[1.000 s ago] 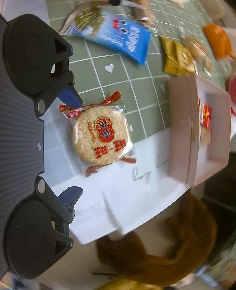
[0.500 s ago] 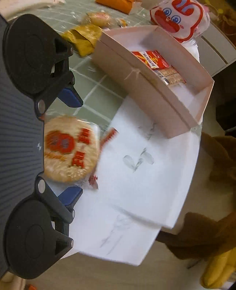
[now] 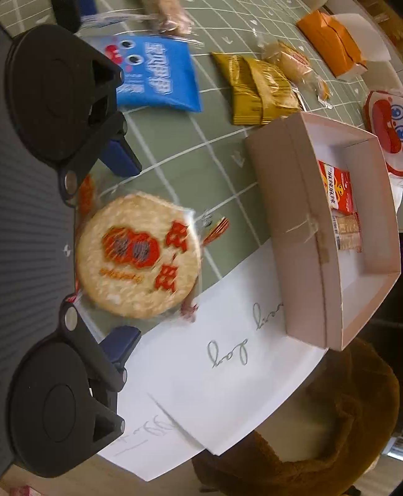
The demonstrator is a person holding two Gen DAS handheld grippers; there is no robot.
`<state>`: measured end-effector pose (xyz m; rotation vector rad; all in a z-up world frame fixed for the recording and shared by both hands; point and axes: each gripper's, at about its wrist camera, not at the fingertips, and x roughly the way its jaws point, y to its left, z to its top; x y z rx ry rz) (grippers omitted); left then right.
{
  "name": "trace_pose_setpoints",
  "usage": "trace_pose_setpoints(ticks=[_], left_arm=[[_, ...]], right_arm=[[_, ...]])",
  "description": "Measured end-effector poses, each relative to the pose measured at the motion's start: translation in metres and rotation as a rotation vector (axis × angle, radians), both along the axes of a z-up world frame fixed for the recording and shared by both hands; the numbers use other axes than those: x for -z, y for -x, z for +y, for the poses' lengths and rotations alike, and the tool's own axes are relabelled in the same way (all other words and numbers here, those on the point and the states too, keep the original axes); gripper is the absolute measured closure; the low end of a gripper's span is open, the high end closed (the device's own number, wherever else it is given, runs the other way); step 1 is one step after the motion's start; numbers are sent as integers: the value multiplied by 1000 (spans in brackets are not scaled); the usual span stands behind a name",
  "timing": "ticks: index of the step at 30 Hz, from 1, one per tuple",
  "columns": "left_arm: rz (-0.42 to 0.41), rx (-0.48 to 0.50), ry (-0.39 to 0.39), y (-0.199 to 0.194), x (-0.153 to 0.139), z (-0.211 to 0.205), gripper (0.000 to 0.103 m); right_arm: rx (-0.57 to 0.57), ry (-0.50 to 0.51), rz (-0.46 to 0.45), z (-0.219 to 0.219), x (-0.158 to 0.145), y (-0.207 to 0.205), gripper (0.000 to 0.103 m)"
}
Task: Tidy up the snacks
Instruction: 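Carry the clear packet and sesame cookie into the pink box and open both tools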
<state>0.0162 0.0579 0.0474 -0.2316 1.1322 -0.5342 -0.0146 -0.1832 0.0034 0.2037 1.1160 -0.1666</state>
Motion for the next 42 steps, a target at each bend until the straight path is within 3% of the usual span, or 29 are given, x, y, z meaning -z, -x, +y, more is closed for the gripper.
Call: trace_pose_setpoints(ticks=[2, 5, 9, 14, 15, 16, 17, 21, 24, 26, 27, 28, 31, 35, 37, 42], left_arm=[[-2, 12, -3, 1, -1, -4, 64], [-4, 32, -14, 6, -2, -11, 64], [-6, 66, -21, 13, -8, -24, 64], [-52, 90, 7, 8, -35, -50, 64], [-77, 97, 10, 4, -44, -57, 64], [-107, 104, 10, 0, -55, -65, 64], [-134, 110, 11, -6, -66, -72, 64], [-216, 90, 33, -38, -106, -95, 64], [-252, 51, 11, -53, -119, -104, 64], [-240, 37, 6, -56, -113, -106, 64], [-223, 31, 3, -55, -105, -108, 64], [-200, 27, 0, -52, -95, -106, 64], [-94, 21, -14, -43, -55, -105, 64], [56, 43, -49, -24, -3, -109, 64], [82, 61, -52, -13, 7, -107, 63], [57, 99, -97, -2, 7, -106, 63]], right_arm=[[18, -8, -14, -7, 0, 8, 3], [31, -2, -29, -16, -4, 15, 22], [21, -38, -24, -24, -12, 26, 24], [-11, -53, -113, -41, -52, 47, 26], [-14, -55, -137, -44, -62, 49, 37], [-23, -62, -180, -50, -77, 50, 66], [-37, -75, -205, -57, -89, 48, 71], [-67, -106, -340, -85, -139, 31, 71], [-123, -170, -366, -104, -152, 13, 67], [-159, -161, -347, -111, -147, 9, 36], [-173, -155, -333, -115, -140, 9, 13], [-170, -147, -321, -118, -132, 11, 8], [-127, -141, -220, -121, -95, 23, 7], [-113, -254, -93, -109, -48, 52, 7], [-94, -271, -42, -93, -28, 63, 7], [-43, -256, 0, -57, -6, 74, 7]])
